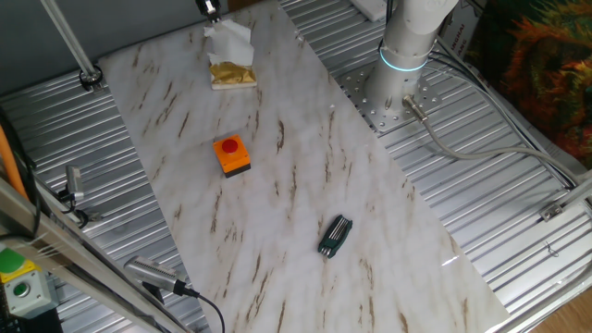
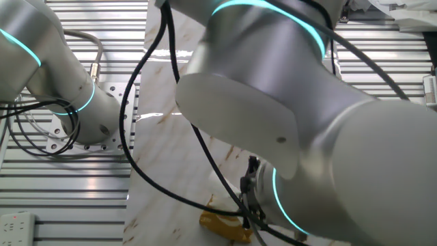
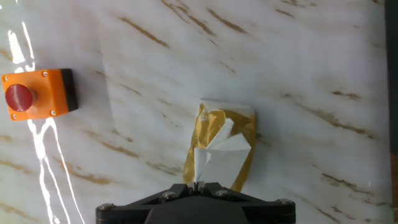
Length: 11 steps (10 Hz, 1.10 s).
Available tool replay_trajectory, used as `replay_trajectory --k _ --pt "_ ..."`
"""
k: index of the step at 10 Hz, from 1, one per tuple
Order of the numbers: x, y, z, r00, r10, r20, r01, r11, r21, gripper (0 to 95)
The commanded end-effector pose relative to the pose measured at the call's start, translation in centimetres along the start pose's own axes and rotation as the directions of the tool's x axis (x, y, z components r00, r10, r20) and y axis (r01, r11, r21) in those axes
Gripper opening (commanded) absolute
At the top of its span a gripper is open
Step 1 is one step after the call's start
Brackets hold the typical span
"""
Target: Pull out a napkin
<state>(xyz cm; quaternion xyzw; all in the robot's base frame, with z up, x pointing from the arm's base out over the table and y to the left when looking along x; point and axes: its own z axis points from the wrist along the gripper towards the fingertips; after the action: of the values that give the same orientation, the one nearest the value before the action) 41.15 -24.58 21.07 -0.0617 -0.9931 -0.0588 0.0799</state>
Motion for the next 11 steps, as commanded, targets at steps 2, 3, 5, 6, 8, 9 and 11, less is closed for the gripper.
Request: replay_trajectory --k 2,3,5,6,8,9,11 --pt "-0.3 0.9 1.0 1.000 0.012 0.009 -0.012 1.000 0.003 0.0" --pt "-0.4 1.0 1.2 1.000 0.013 0.010 -0.013 1.000 0.002 0.0" --pt "-0.5 1.5 1.8 1.000 0.015 0.012 -0.015 1.000 0.001 0.0" --pt "-0.4 1.7 1.8 1.000 0.012 0.012 -0.012 1.000 0.002 0.0" --pt "-0.6 1.8 2.1 1.000 0.004 0.013 -0.004 1.000 -0.002 0.0" --pt "-0.8 1.6 2.3 1.000 -0.021 0.019 0.021 1.000 0.003 0.0" --pt "-1.6 0.9 3.0 0.997 -0.064 0.034 0.063 0.998 0.018 0.0"
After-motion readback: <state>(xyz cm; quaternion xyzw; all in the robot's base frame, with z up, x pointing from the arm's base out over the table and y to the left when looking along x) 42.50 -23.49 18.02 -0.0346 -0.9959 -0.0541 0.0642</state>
